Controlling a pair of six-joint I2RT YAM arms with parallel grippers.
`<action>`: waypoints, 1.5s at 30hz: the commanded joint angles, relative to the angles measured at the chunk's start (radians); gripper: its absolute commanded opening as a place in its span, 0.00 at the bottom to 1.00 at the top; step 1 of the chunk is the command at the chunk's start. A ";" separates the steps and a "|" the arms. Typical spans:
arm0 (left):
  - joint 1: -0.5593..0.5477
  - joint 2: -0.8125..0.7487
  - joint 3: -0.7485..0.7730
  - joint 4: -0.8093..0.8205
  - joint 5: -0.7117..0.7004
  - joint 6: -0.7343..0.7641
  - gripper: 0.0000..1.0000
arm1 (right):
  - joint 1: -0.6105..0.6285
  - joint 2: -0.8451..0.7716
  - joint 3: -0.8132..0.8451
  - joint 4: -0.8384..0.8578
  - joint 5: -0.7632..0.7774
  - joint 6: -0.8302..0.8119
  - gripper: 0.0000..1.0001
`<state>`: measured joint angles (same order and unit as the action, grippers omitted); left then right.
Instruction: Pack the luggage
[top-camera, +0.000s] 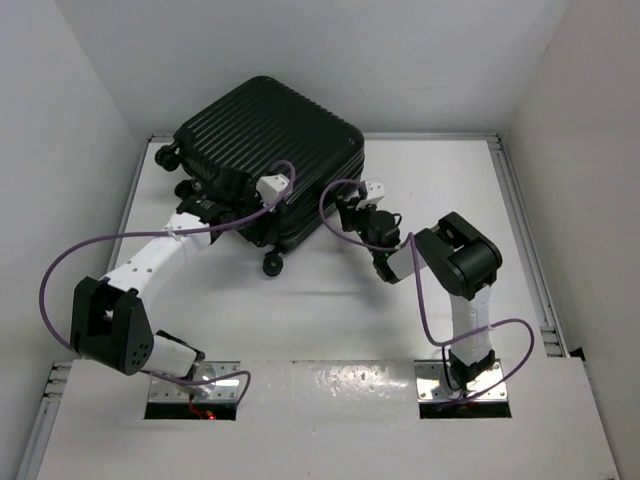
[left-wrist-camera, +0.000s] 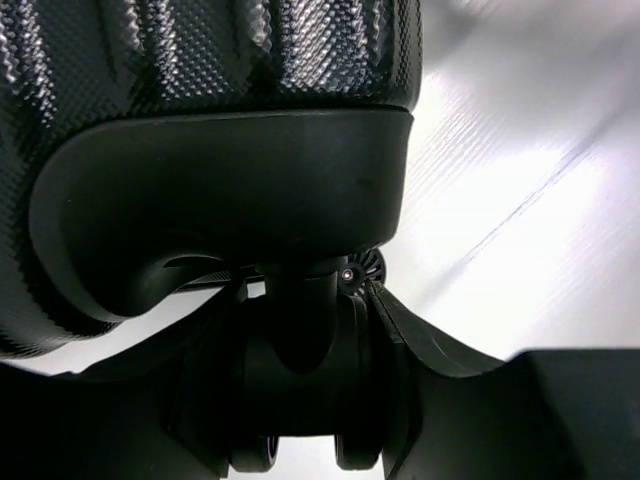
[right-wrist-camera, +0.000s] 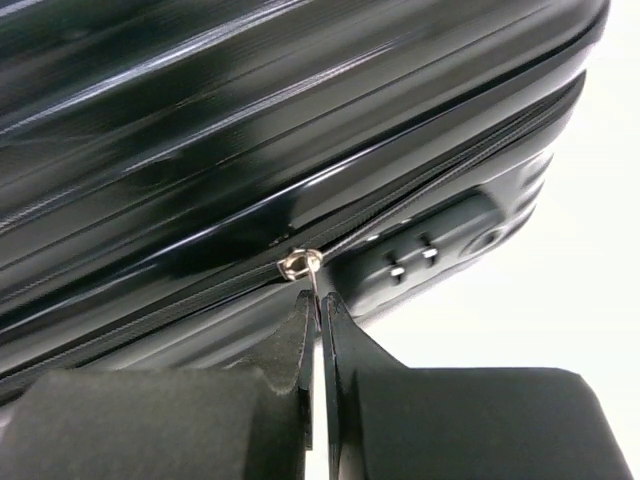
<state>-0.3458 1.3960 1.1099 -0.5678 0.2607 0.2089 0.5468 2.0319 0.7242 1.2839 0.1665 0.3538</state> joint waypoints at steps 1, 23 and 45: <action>0.054 -0.009 0.009 -0.086 -0.087 0.116 0.00 | -0.068 -0.009 0.018 0.319 0.048 -0.036 0.00; 0.312 -0.226 -0.298 -0.095 -0.071 0.854 0.00 | -0.357 0.045 0.091 0.321 -0.064 -0.119 0.00; 0.691 0.172 0.005 -0.027 0.221 1.463 0.36 | -0.271 -0.397 -0.422 0.227 -0.240 0.022 0.07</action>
<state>0.3294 1.5082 1.1164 -0.5049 0.5327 1.6871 0.2699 1.6268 0.2687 1.3140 -0.0544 0.3523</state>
